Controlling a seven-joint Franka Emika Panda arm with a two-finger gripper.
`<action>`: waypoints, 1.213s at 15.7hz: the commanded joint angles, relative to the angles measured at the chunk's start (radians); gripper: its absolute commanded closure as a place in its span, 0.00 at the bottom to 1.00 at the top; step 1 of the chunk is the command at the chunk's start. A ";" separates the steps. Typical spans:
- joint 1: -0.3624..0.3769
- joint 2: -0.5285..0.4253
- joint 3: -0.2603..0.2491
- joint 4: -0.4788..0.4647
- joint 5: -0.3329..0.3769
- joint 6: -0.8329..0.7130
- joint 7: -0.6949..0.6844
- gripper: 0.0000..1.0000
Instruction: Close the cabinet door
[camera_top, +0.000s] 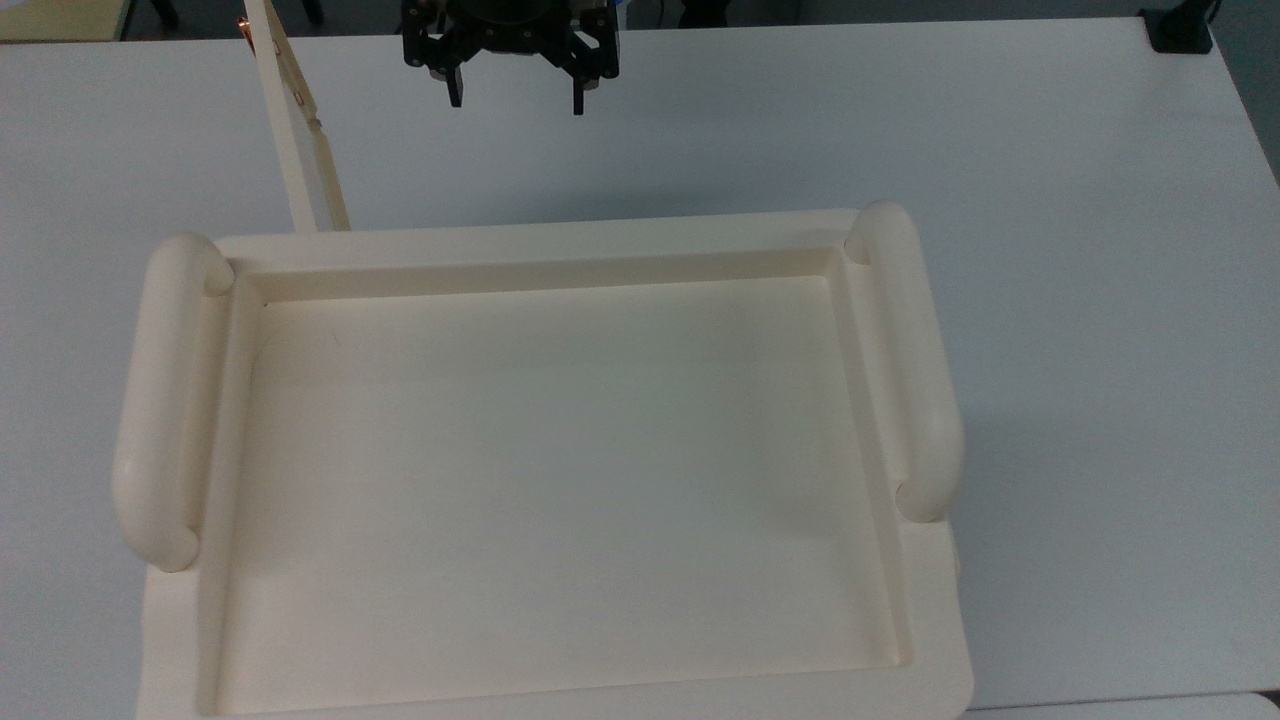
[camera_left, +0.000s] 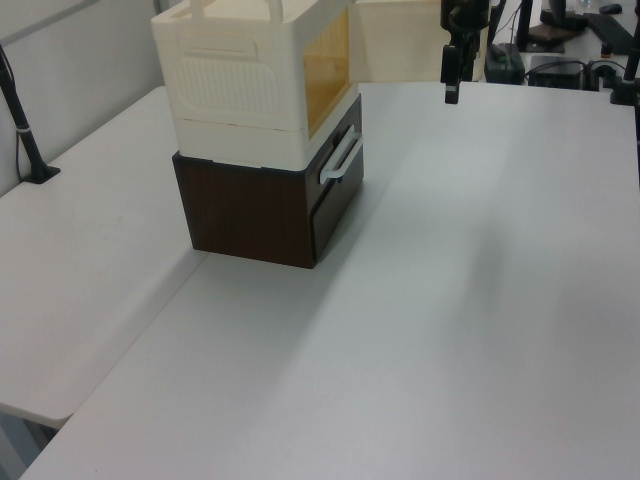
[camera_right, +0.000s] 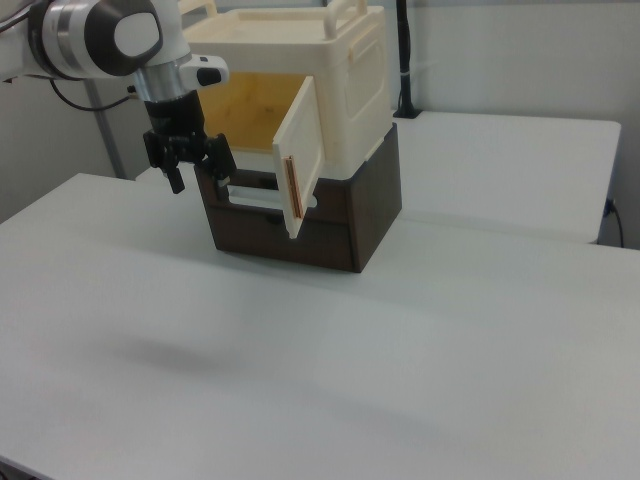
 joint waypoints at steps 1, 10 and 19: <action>-0.004 -0.015 -0.010 -0.035 0.005 0.038 -0.020 0.00; -0.004 -0.016 -0.009 -0.035 0.005 0.037 -0.062 0.38; -0.010 -0.021 -0.010 -0.017 0.008 0.028 -0.105 1.00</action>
